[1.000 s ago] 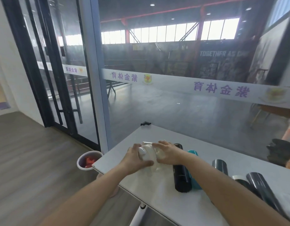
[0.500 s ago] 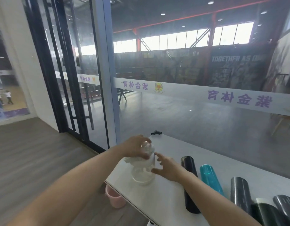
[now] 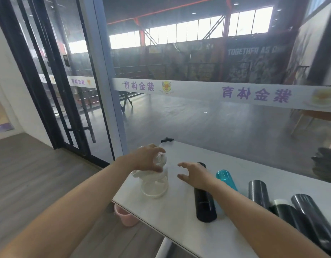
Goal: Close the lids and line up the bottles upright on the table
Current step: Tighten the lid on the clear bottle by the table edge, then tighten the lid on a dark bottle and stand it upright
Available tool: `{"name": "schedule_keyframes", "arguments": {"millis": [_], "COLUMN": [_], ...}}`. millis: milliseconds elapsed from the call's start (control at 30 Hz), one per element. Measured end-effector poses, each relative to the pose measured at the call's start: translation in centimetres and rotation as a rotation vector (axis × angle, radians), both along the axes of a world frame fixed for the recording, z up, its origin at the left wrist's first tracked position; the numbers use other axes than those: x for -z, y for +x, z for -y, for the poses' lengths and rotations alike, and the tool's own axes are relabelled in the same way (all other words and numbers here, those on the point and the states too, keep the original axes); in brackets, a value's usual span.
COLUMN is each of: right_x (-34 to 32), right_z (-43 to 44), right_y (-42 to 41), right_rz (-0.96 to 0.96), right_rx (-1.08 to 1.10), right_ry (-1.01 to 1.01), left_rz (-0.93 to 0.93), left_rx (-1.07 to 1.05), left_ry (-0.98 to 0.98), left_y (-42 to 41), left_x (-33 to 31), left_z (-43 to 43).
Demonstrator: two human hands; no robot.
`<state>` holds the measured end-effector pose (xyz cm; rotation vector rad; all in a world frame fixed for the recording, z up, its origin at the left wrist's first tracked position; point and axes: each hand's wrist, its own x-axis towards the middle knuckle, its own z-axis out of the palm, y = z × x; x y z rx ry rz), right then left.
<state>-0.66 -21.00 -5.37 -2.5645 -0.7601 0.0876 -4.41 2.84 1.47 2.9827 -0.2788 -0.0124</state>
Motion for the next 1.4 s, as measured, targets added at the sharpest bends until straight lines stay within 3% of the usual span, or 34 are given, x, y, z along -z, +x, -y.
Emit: {"name": "schedule_keyframes", "arguments": {"millis": [133, 267, 367, 500, 667, 767, 967, 1233, 1400], "right_x": [-0.6, 0.1, 1.5, 3.1, 4.1, 4.7, 2.4, -3.4, -6.5], "right_z": [2.9, 5.2, 5.9, 6.7, 6.6, 6.3, 6.8, 8.8, 8.0], "right_y": [-1.8, -4.7, -6.3, -8.0, -10.1, -10.3, -10.1, -8.3, -5.6], "right_rz": [0.032, 0.030, 0.006, -0.033, -0.271, -0.351, -0.556, -0.174, -0.040], "right_rx": [0.049, 0.088, 0.062, 0.088, 0.206, 0.251, 0.249, 0.046, 0.067], "right_ry": [-0.028, -0.031, -0.049, -0.033, 0.199, 0.293, 0.628, 0.366, 0.352], "left_rz": [0.268, 0.511, 0.320, 0.091, -0.105, -0.123, -0.044, 0.113, 0.198], "left_rx": [0.055, 0.200, 0.161, -0.065, -0.235, -0.234, -0.123, 0.089, 0.086], "left_ry": [0.165, 0.013, -0.251, -0.548, -0.931, -0.996, -0.919, -0.743, -0.615], "left_y": [-1.6, -5.2, -7.8, -8.9, -9.0, -9.0, -9.5, -7.6, -4.1], "left_x": [1.1, 4.1, 8.0, 12.1, 13.4, 13.9, 10.9, 3.8, -0.2], "left_z": [3.0, 8.0, 11.5, 13.1, 13.1, 12.9, 12.2, 11.5, 11.1]}}
